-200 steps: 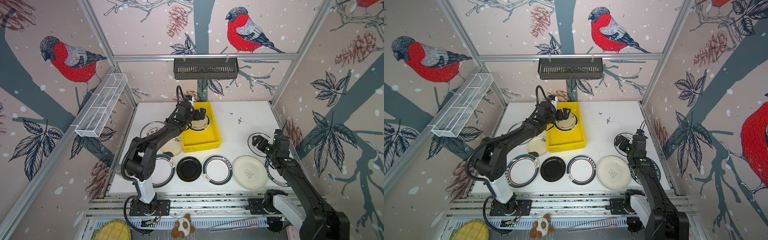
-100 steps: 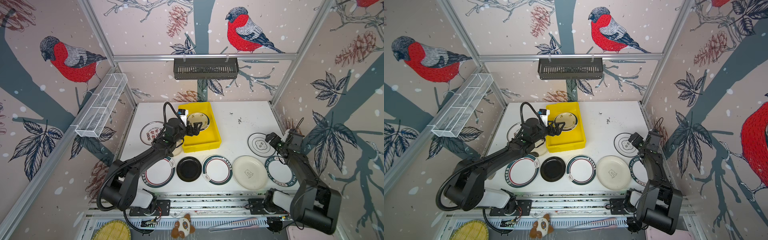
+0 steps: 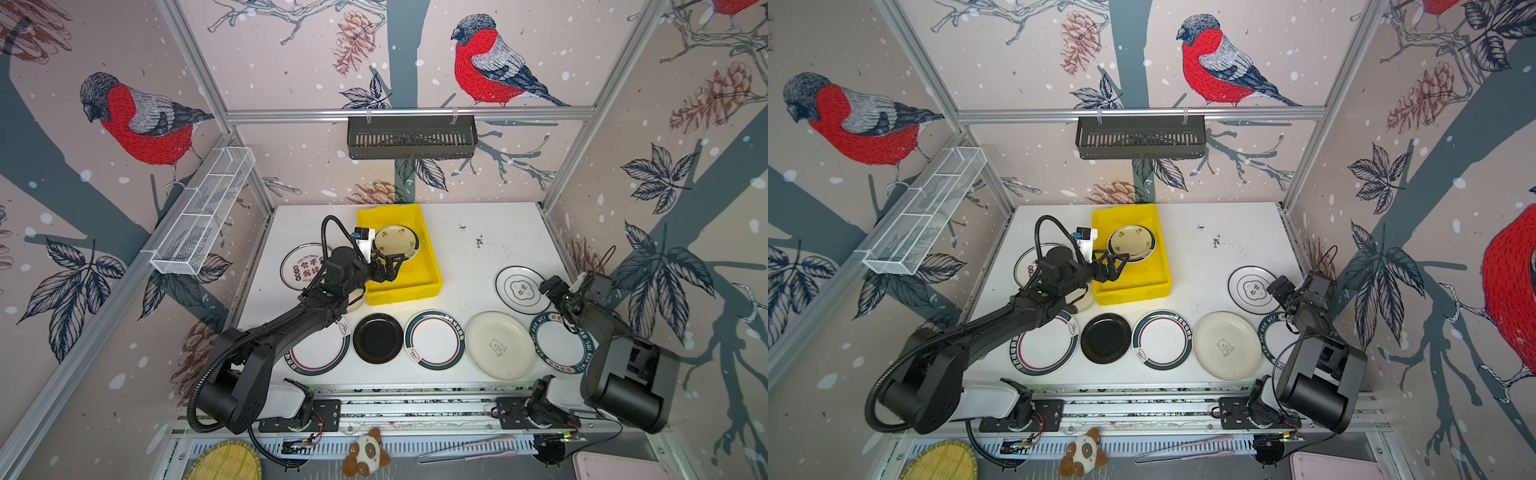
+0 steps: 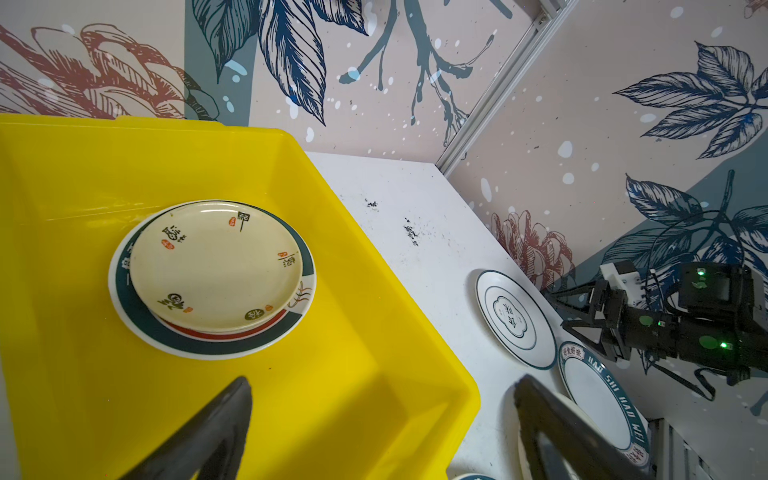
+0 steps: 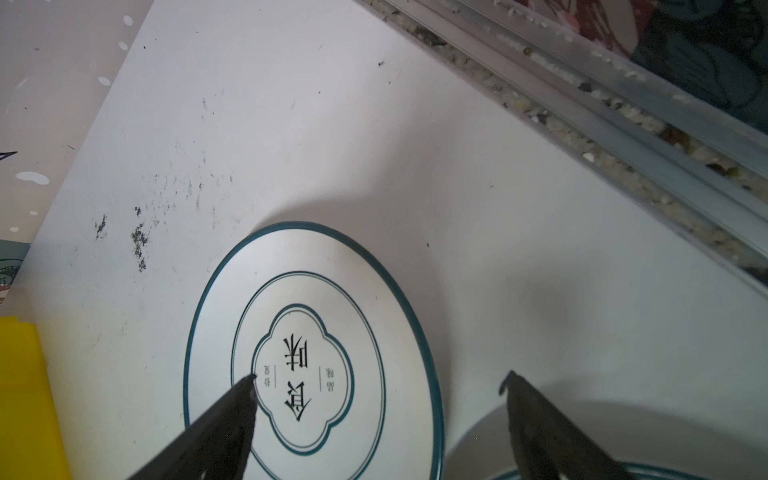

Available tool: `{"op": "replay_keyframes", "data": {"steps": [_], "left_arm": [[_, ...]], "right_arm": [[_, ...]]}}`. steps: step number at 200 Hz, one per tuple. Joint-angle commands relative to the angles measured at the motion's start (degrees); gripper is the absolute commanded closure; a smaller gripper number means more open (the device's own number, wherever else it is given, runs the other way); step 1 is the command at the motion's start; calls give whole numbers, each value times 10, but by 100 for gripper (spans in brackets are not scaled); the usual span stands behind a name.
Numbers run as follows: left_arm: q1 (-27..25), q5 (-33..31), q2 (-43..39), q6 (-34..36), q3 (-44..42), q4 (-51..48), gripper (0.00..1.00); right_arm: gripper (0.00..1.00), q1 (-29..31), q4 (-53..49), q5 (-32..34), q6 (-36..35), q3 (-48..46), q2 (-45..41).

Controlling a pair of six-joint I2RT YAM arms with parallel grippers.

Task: Place the plates into the plastic bin on the countertop
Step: 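Move the right gripper to the white teal-rimmed plate and grasp its edge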

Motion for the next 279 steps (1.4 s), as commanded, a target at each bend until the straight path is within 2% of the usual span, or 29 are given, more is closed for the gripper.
{"op": "replay_keyframes", "data": {"steps": [1,37,55,80,154,212,279], "left_arm": [[-1,1,-10,-14,-9,42,2],[-1,16,-16,-22,-14,40,2],[-1,9,-23,-23,-23,45,2],[-1,8,-27,-24,-30,48,2],[-1,19,-6,-32,-25,53,2],[-1,23,-4,-34,-21,54,2],[-1,27,-4,-40,-22,57,2]], "right_arm": [[8,-4,27,-17,1,1,5],[12,-9,39,-26,6,7,29],[18,-9,41,-28,8,12,46],[31,-8,40,-44,3,25,71],[43,10,44,-66,-6,39,110],[49,30,54,-67,-1,40,134],[63,51,85,-83,9,22,160]]}}
